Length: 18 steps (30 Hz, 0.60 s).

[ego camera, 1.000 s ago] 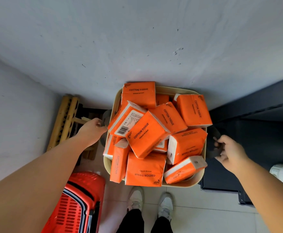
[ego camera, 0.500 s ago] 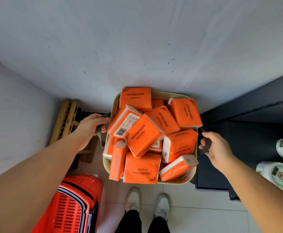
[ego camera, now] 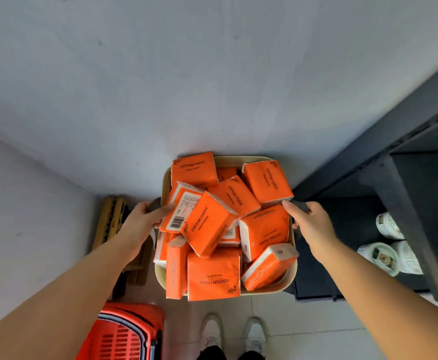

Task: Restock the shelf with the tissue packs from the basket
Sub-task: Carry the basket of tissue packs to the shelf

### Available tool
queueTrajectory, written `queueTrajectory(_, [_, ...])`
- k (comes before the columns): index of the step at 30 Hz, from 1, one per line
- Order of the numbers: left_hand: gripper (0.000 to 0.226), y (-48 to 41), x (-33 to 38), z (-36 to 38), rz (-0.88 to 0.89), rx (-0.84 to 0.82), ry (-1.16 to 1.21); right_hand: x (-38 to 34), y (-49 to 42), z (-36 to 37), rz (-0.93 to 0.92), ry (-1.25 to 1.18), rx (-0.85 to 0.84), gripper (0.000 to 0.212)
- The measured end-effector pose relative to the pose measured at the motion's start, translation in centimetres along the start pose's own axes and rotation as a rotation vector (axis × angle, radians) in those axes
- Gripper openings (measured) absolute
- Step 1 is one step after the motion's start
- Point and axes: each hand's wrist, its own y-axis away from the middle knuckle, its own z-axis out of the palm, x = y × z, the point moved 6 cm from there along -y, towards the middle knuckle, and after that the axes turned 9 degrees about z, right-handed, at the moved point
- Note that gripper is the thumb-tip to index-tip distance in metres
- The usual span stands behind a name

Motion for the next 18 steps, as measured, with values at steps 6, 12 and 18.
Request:
queueTrajectory(6, [0.058,5.7,5.8,-0.9,0.091,0.084,-0.175,-2.7,7.2,-3.7,-0.034,-0.038,0.049,0.049])
queueTrajectory(12, [0.058,11.7,9.3,-0.5,0.175,0.098,-0.263,-2.8,14.8,-6.9,-0.062,-0.072,0.117,0.044])
queueTrajectory(18, [0.049,15.9,11.1,1.5,0.215,0.032,-0.333,0.2,19.7,-10.1,-0.009,-0.070,0.094,0.059])
